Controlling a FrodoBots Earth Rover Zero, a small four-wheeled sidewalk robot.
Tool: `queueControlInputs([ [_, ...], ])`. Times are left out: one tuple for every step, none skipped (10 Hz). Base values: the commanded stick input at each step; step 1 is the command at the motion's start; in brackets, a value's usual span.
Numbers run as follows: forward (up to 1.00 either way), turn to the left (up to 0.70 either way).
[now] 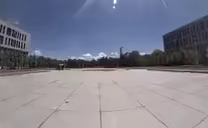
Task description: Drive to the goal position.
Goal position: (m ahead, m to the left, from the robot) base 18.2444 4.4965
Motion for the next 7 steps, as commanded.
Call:
queueControlInputs([
  [0.70,0.00],
  [0.70,0.00],
  [0.70,0.01],
  [0.70,0.03],
  [0.70,0.03],
  [0.70,0.03],
  [0.70,0.03],
])
